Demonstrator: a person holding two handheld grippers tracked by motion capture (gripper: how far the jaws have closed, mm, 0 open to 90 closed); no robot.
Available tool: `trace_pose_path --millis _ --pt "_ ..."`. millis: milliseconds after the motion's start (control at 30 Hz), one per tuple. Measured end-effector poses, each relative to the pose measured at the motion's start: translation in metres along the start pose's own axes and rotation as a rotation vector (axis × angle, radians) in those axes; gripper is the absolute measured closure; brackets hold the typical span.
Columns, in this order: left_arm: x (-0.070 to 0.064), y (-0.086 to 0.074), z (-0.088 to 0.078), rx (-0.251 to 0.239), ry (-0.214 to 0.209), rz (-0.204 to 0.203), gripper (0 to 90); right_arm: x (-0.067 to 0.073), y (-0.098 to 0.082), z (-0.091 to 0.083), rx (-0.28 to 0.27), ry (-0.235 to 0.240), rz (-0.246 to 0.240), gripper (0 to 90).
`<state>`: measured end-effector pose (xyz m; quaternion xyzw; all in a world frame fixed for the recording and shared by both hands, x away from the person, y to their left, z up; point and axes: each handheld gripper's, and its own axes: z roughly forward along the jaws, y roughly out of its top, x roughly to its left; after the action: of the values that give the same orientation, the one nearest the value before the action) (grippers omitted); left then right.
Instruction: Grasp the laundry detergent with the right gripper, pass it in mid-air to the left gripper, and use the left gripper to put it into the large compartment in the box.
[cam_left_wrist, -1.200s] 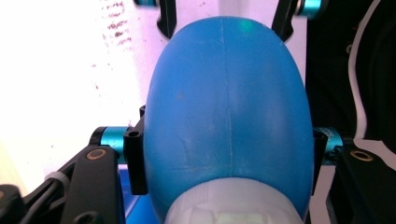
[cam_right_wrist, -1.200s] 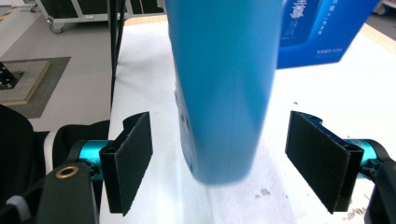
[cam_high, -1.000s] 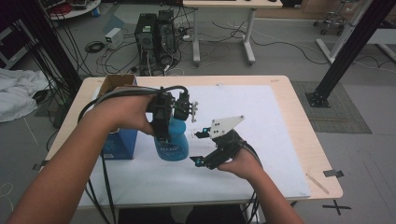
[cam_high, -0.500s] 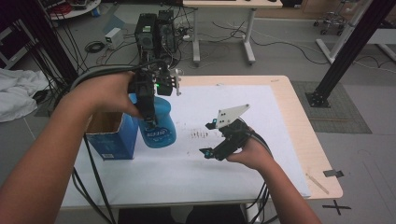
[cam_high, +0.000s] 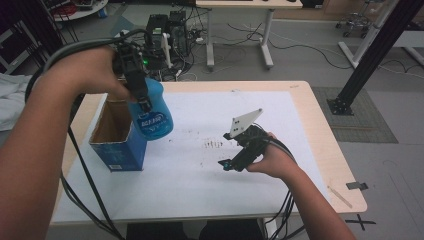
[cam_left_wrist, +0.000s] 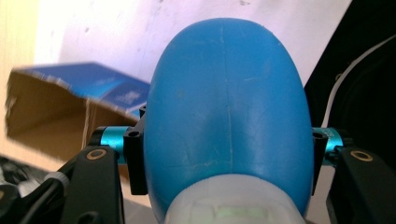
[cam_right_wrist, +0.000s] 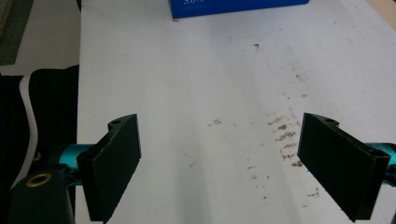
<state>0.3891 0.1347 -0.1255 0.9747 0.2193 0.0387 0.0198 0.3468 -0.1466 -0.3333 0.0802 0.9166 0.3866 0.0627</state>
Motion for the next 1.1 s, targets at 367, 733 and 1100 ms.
trace_pose_path --millis 367,733,1100 --pt "0.031 -0.037 -0.019 0.001 0.016 -0.161 38.6 -0.007 -0.003 0.003 0.036 0.002 0.009 12.2" --pt "0.052 -0.066 -0.014 0.039 0.029 -0.264 38.5 -0.010 -0.002 0.012 0.065 0.006 0.010 12.2" --pt "0.075 -0.076 0.016 0.090 0.024 -0.321 38.5 -0.010 -0.002 0.014 0.080 0.000 0.015 12.2"
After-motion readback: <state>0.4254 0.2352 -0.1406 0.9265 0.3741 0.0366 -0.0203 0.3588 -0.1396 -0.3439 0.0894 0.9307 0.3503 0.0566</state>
